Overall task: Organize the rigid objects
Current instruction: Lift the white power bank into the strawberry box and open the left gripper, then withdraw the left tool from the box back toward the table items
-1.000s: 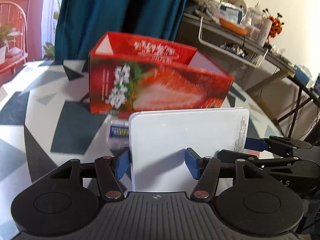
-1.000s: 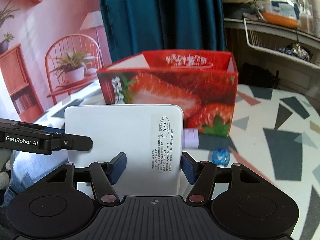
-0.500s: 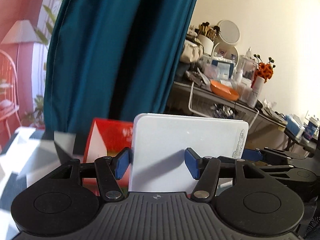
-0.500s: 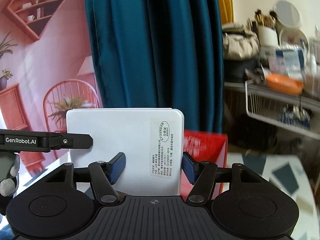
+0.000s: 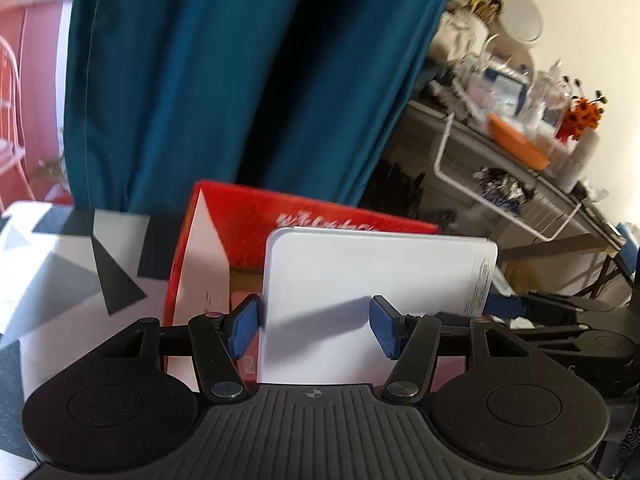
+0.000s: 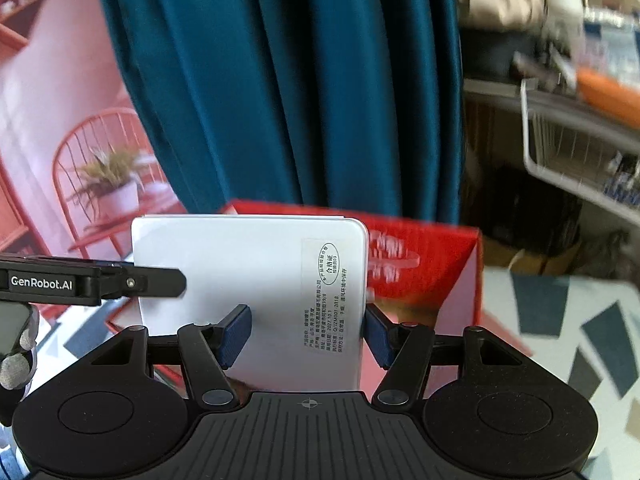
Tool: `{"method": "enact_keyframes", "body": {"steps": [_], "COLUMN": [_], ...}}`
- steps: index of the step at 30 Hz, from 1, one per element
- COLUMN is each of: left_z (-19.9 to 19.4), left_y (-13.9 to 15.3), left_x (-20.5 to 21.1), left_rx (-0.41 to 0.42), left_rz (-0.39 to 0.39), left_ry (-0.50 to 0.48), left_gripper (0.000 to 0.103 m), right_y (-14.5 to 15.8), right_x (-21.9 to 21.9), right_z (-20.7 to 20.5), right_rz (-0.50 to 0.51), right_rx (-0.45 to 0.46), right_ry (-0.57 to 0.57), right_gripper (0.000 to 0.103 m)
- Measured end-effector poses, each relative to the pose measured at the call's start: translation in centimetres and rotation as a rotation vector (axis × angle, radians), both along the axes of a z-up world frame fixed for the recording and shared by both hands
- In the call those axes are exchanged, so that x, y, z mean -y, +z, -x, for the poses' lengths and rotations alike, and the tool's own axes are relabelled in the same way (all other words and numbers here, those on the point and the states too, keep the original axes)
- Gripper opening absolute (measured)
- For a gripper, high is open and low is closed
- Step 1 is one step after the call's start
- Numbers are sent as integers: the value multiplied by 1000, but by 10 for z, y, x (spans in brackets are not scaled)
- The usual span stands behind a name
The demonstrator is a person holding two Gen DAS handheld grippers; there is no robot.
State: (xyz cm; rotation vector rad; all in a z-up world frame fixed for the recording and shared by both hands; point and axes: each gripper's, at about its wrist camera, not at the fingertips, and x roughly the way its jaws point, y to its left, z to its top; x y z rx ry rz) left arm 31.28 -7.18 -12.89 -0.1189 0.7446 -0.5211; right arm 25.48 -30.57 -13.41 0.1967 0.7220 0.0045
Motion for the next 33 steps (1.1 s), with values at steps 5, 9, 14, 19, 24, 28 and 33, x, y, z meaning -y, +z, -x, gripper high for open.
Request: {"method": "enact_keyframes", "body": {"steps": [5,9,14,19,24,28,33], "left_z": [-22,-26,-18,-17,-20,-21,-11], "left_y": [-24,-40,-46,-49,-51,-47,-30], "left_x": [5,5,9,16,22,19,16], "left_rx": [-51,-62,-19,0,2,-9,48], "left_rz": [-30,-52,-116,-164,-184,-142,-108], "left_ry": [-29,-52,-98,-108,-102,-100,-93], "left_gripper": [62,62,62,63,65,73,83], "right_y": [-31,-46,-53,-54,-58,-57,-42], "right_x": [9,13,9,7,5,7,0], "right_z": [-15,-20,-20,-24,-29,-29,-17], "right_rz": [-60,-101,-81,-59,-40,-28,38], "right_rx": [-99,-166,-206,-221,-219,-191,-96], "right_ry": [-14,-24,4,26,22,23,51], "right_gripper": [56,55,55,57,62,62,78]}}
